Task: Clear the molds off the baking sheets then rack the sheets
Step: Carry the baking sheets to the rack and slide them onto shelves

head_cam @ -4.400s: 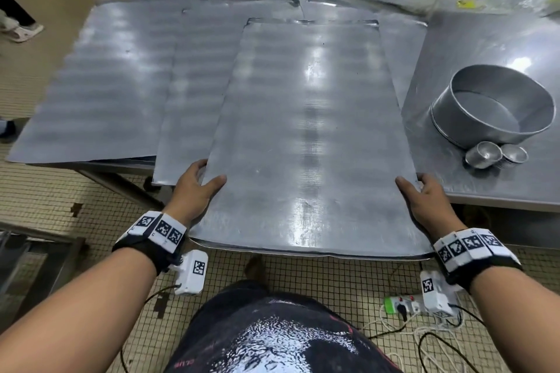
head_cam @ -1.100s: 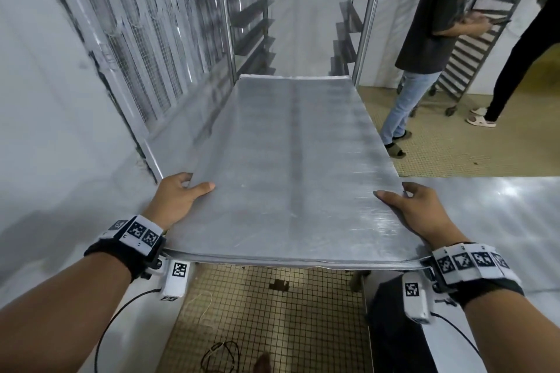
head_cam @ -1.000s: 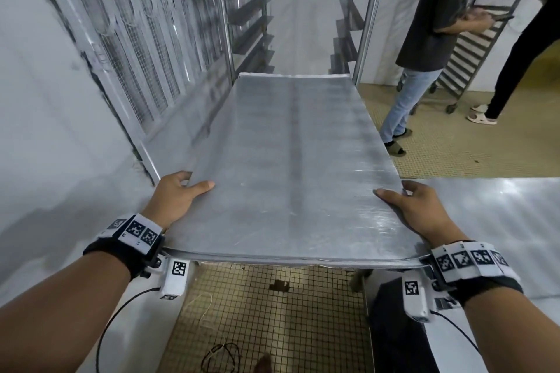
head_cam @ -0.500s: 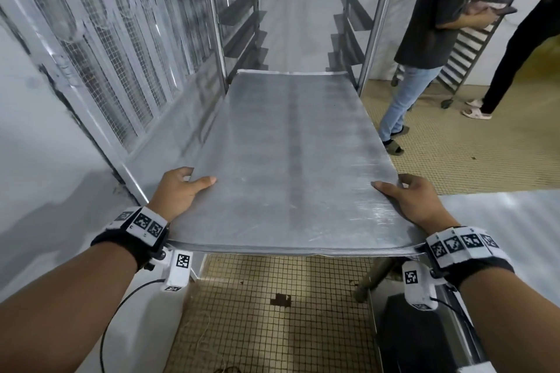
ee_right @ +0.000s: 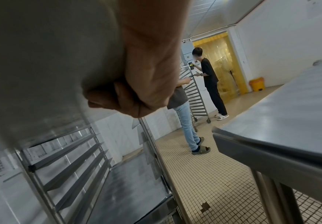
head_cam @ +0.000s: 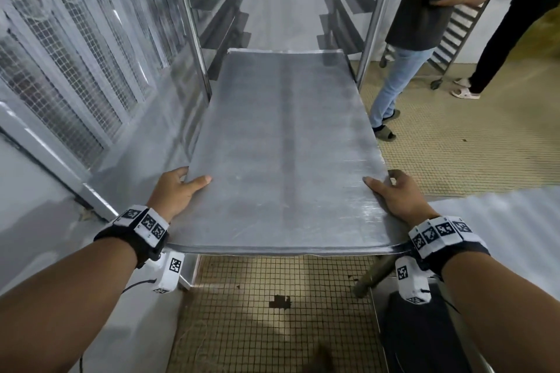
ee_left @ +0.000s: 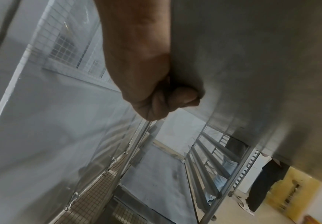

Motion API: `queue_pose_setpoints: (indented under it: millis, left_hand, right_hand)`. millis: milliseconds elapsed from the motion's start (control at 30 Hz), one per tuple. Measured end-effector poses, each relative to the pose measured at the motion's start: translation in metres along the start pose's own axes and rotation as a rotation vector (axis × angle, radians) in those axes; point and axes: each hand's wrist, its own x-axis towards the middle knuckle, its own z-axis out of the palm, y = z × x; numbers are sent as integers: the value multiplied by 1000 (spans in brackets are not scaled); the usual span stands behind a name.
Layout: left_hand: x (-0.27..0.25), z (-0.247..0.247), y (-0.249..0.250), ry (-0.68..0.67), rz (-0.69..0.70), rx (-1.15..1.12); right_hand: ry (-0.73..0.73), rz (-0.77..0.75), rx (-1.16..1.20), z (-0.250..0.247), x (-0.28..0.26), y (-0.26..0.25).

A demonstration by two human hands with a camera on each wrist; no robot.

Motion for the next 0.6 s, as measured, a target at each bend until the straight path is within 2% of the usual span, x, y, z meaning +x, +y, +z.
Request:
queue_pose_setpoints:
  millis: [33,167,367,600]
  left_hand:
    - [19,1,-15,-13,40,3]
    - [65,1,-32,-15,-11,-7]
    - [108,25,-18,25,14,41]
    - [149,40,-14,52,8,-27]
  right_hand:
    - [-2,-6,-8,1,6,-6]
    - [-14,-27,-18,3,37,-21]
    - [-20,-34,5,8,94,-33]
    - [-41,-42,54,15,150,-44]
